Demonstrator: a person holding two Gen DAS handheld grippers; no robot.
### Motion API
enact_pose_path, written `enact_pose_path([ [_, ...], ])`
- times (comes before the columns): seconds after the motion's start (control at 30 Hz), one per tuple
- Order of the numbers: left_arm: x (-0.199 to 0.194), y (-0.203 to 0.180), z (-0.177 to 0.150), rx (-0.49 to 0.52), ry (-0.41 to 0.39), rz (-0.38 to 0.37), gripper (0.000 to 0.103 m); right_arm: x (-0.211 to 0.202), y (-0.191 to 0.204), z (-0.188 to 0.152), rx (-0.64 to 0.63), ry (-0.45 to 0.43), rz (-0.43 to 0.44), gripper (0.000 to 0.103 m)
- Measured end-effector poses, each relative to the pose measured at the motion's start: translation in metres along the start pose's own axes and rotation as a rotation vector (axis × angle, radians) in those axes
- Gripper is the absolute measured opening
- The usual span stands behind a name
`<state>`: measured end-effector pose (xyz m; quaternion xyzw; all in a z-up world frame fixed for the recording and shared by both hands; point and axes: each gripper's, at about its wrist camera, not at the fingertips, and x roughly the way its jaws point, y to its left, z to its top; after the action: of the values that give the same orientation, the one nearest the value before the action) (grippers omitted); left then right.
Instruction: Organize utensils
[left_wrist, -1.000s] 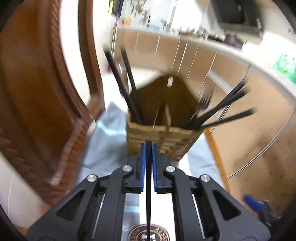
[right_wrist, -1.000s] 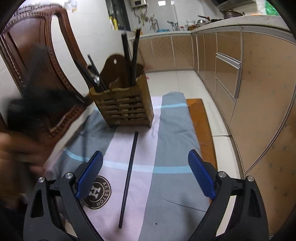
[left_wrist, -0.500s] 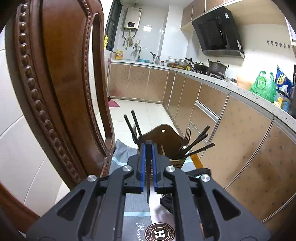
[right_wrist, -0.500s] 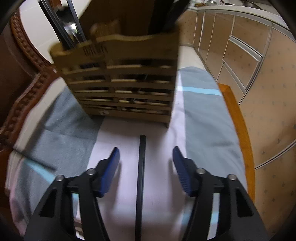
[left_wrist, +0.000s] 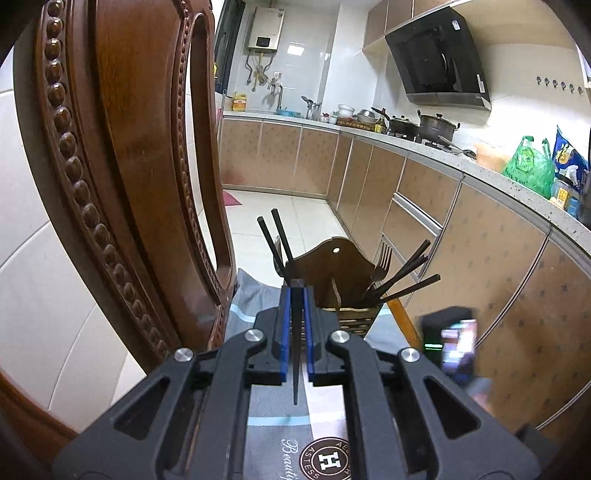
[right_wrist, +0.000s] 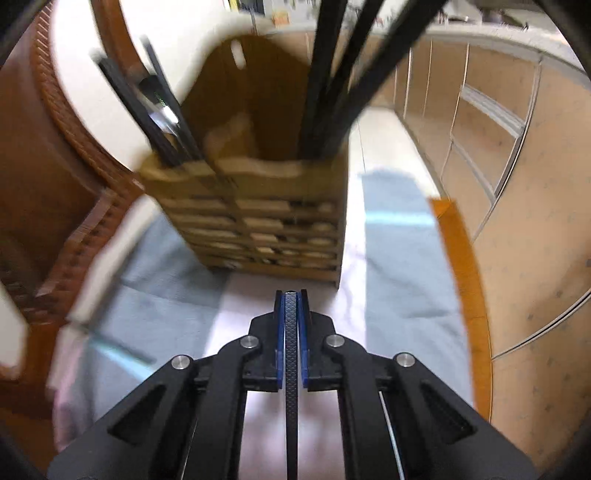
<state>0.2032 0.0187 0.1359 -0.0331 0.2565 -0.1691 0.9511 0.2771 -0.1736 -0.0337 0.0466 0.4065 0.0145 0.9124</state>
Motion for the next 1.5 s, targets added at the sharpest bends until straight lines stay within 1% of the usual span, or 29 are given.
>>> enact_pose_path([
  [0.07, 0.000, 0.000, 0.000, 0.001, 0.002, -0.002, 0.006, -0.038, -0.003, -0.003, 0.000, -0.061, 0.024, 0.007],
  [0.17, 0.002, -0.002, -0.002, 0.005, 0.008, -0.002, 0.006, -0.084, -0.006, -0.010, 0.007, -0.131, 0.049, 0.007],
  [0.27, 0.003, -0.004, -0.003, 0.010, 0.013, -0.003, 0.006, -0.120, -0.006, -0.014, 0.019, -0.184, 0.065, 0.007],
  [0.5, 0.004, -0.003, -0.003, 0.007, 0.011, 0.003, 0.006, -0.170, -0.009, -0.009, 0.020, -0.274, 0.091, 0.007],
  [0.57, 0.004, -0.002, -0.003, 0.005, 0.011, 0.006, 0.007, -0.178, -0.003, 0.000, 0.013, -0.300, 0.095, 0.007],
  [0.67, 0.004, 0.000, -0.003, -0.002, 0.010, 0.010, 0.007, -0.192, 0.006, 0.026, -0.007, -0.347, 0.095, 0.007],
  [0.77, 0.005, 0.004, -0.004, -0.008, 0.013, 0.015, 0.006, -0.209, 0.015, 0.060, -0.031, -0.410, 0.085, 0.007],
  [0.83, 0.006, 0.007, -0.004, -0.014, 0.017, 0.017, 0.007, -0.219, 0.021, 0.088, -0.046, -0.455, 0.078, 0.007],
  [1.0, 0.006, 0.012, -0.002, -0.023, 0.016, 0.019, 0.007, -0.226, 0.030, 0.146, -0.062, -0.512, 0.042, 0.007],
  [1.07, 0.007, 0.015, -0.002, -0.031, 0.017, 0.021, 0.006, -0.221, 0.034, 0.164, -0.068, -0.532, 0.019, 0.007],
  [1.17, 0.009, 0.019, -0.001, -0.042, 0.020, 0.026, 0.006, -0.211, 0.036, 0.179, -0.059, -0.545, -0.008, 0.007],
  [1.27, 0.011, 0.023, -0.001, -0.049, 0.022, 0.032, 0.006, -0.188, 0.035, 0.182, -0.037, -0.539, -0.029, 0.007],
  [1.4, 0.014, 0.026, -0.001, -0.059, 0.026, 0.039, 0.006, -0.147, 0.024, 0.169, 0.019, -0.492, -0.029, 0.007],
  [1.43, 0.015, 0.027, -0.002, -0.065, 0.027, 0.040, 0.006, -0.134, 0.017, 0.160, 0.035, -0.470, -0.024, 0.008],
  [1.5, 0.016, 0.028, -0.002, -0.072, 0.028, 0.040, 0.006, -0.120, 0.006, 0.145, 0.075, -0.417, 0.023, 0.012],
])
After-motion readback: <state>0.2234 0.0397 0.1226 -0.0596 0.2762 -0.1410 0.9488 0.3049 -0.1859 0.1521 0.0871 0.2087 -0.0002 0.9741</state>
